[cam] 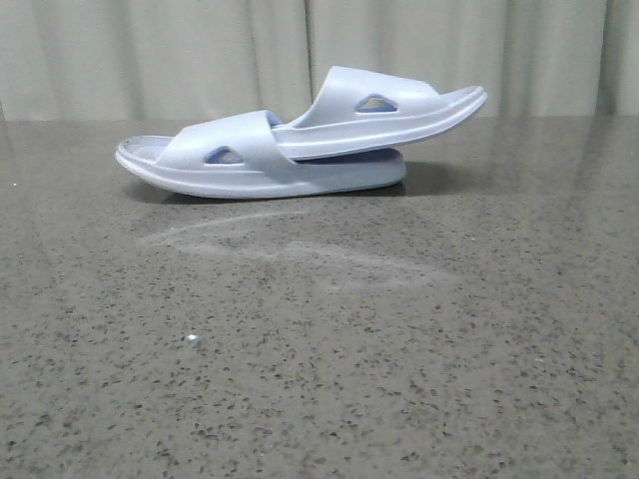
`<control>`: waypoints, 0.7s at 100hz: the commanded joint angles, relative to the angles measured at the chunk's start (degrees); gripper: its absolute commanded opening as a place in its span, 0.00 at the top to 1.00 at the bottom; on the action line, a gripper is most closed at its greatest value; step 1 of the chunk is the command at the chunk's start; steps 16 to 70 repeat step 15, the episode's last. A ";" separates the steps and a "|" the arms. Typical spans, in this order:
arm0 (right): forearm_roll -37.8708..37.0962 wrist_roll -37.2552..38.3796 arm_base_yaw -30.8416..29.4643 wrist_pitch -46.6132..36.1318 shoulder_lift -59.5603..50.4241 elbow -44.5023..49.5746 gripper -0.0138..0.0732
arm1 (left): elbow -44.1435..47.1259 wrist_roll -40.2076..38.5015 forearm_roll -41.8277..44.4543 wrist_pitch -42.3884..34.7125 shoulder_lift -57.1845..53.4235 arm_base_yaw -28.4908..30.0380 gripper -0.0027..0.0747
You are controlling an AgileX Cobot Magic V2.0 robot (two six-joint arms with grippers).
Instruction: Insert blue slippers together front up
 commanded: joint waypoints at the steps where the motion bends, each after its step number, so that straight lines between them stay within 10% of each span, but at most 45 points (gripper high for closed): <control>1: -0.71 -0.01 -0.35 -4.27 -0.90 1.32 0.94 | 0.54 -0.16 -0.57 -4.24 -1.71 0.20 0.95; 70: -0.71 -0.01 -0.35 -4.27 -0.90 1.32 0.94 | 0.54 -0.16 -0.57 -4.24 -1.71 0.20 0.95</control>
